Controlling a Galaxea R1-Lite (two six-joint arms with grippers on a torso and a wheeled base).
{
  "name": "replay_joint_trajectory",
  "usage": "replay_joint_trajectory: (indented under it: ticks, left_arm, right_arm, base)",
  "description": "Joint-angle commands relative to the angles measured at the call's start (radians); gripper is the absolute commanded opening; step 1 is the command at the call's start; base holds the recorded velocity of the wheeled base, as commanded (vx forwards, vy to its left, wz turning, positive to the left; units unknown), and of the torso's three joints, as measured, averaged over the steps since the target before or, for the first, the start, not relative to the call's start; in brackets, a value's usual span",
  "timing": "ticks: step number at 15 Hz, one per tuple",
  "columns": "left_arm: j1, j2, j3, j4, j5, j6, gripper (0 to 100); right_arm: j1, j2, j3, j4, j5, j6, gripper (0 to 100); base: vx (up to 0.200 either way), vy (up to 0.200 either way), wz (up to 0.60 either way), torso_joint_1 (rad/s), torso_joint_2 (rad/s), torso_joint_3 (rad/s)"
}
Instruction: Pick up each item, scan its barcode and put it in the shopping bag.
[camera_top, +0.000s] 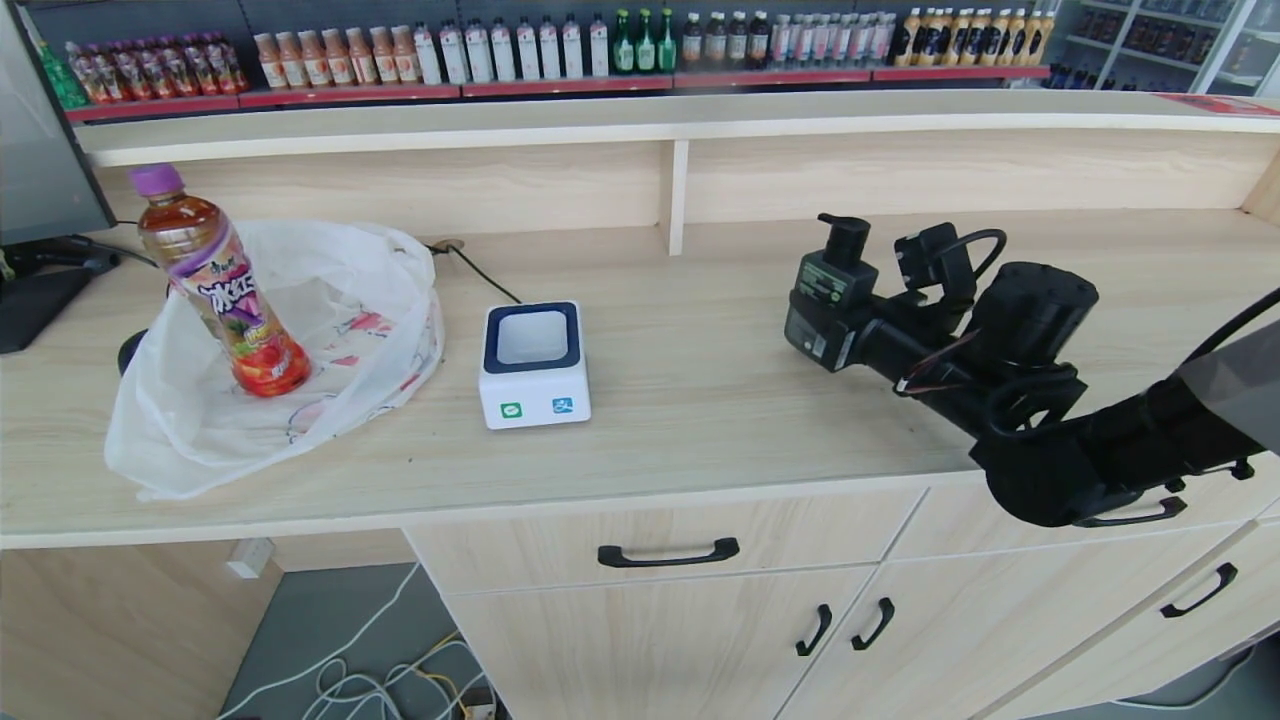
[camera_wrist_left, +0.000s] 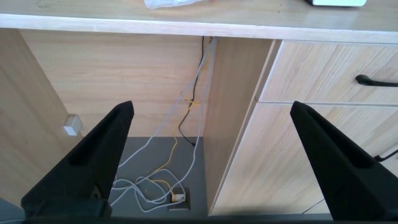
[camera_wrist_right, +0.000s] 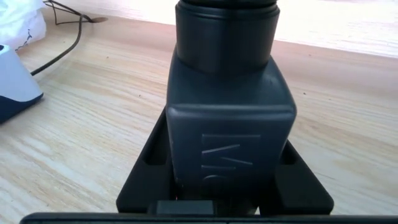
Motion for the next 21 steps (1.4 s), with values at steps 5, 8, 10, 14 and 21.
replay_joint_trajectory:
  ticks: [5, 8, 10, 14, 21]
  left_arm:
    - [0.0, 0.0, 0.0, 0.0, 0.0, 0.0, 100]
    - [0.0, 0.0, 0.0, 0.0, 0.0, 0.0, 100]
    - [0.0, 0.0, 0.0, 0.0, 0.0, 0.0, 100]
    - [0.0, 0.0, 0.0, 0.0, 0.0, 0.0, 100]
    - [0.0, 0.0, 0.0, 0.0, 0.0, 0.0, 100]
  right_arm:
    - [0.003, -0.187, 0.233, -0.095, 0.0, 0.001, 0]
    - [0.013, -0.229, 0.358, -0.207, -0.001, 0.001, 0]
    - [0.014, -0.253, 0.417, -0.27, -0.001, 0.001, 0]
    - [0.023, -0.362, 0.605, -0.338, -0.003, 0.003, 0]
    - [0.105, -0.502, 0.799, -0.368, -0.162, 0.187, 0]
  base:
    - [0.0, 0.0, 0.0, 0.0, 0.0, 0.0]
    - [0.0, 0.0, 0.0, 0.0, 0.0, 0.0]
    - [0.0, 0.0, 0.0, 0.0, 0.0, 0.0]
    - [0.0, 0.0, 0.0, 0.0, 0.0, 0.0]
    - [0.0, 0.0, 0.0, 0.0, 0.0, 0.0]
